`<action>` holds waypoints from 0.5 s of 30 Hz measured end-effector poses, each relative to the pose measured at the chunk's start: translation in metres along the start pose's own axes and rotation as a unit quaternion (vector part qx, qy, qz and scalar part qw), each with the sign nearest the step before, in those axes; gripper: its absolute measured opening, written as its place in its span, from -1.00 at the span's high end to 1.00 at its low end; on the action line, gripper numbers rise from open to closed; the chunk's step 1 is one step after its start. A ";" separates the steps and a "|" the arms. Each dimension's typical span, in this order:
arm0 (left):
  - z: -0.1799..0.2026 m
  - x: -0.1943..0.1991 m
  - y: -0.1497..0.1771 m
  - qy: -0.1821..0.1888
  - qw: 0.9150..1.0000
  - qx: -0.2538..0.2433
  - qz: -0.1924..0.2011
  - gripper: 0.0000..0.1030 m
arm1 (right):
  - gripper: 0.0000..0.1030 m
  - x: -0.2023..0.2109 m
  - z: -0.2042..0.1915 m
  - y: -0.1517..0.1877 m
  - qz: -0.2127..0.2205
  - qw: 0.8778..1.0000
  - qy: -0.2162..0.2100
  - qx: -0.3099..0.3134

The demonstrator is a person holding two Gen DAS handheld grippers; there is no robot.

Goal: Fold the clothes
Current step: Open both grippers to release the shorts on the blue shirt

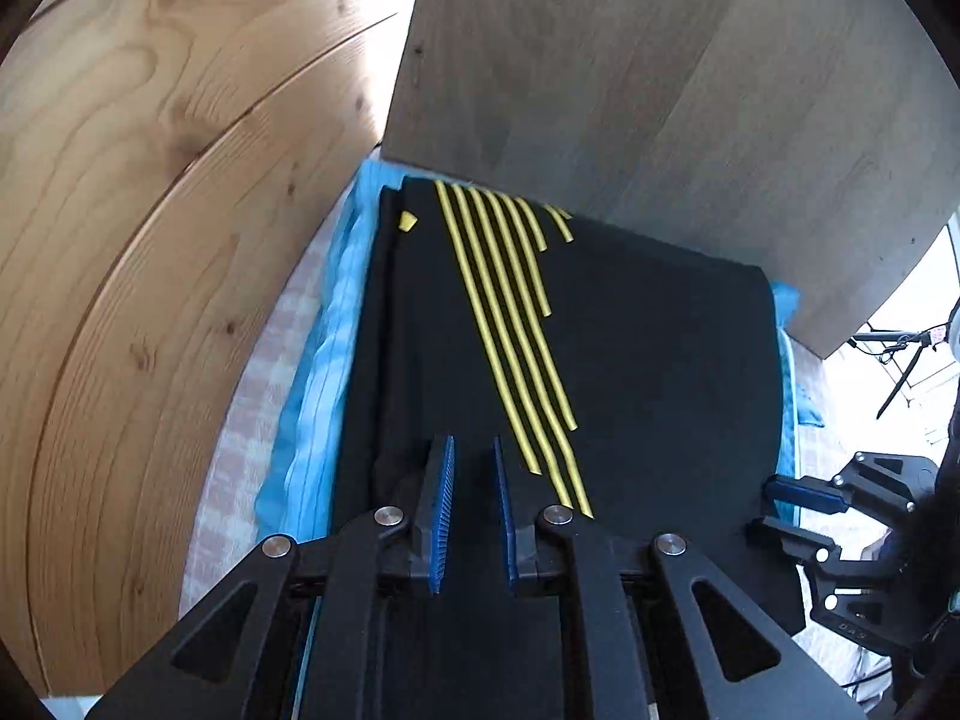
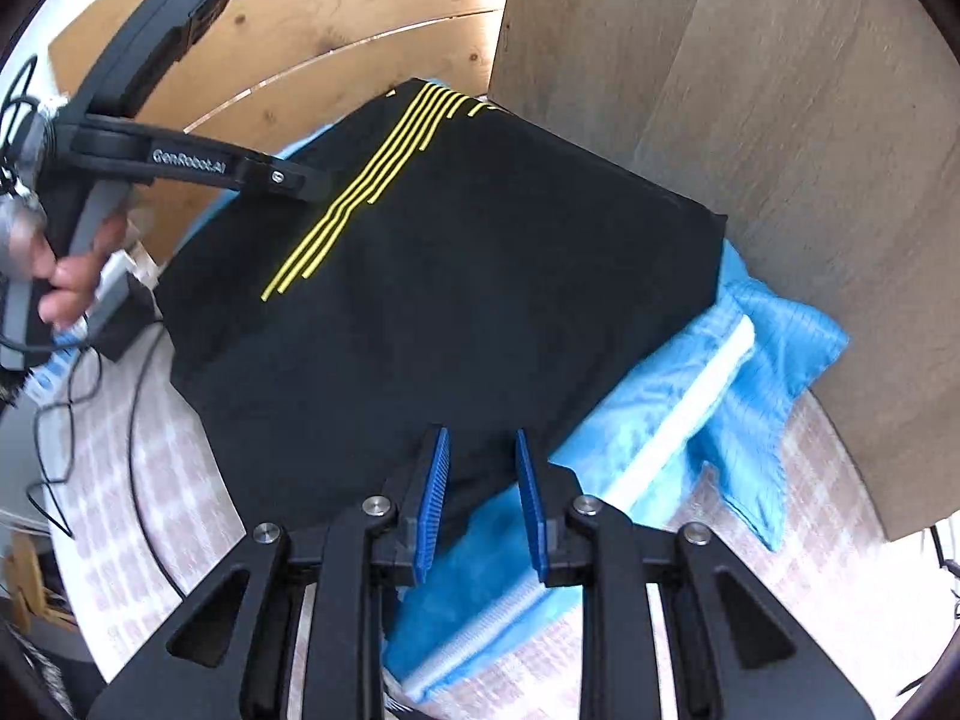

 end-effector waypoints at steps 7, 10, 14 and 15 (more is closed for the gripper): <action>0.026 0.077 0.045 -0.023 0.998 -0.011 0.056 0.55 | 0.47 0.095 0.026 0.028 0.070 0.994 -0.014 -0.086; 0.051 0.122 0.072 -0.025 0.995 -0.019 0.100 0.21 | 0.40 0.140 0.020 0.051 0.104 0.988 -0.020 -0.109; 0.093 0.176 0.108 -0.024 0.988 -0.035 0.150 -0.13 | 0.31 0.190 0.003 0.086 0.134 0.982 -0.021 -0.134; 0.103 0.188 0.118 -0.025 0.986 -0.037 0.163 -0.39 | 0.30 0.201 0.000 0.097 0.141 0.980 -0.023 -0.139</action>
Point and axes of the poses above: each gripper's, at about its wrist camera, not at the fingertips, and x roughly against the way its jaws point, z to its right, y to its underside, the point moved 2 cm from there along -x, roughly the way its jaws point, and after that the axes turned 2 degrees about x, right-handed, at the moved point
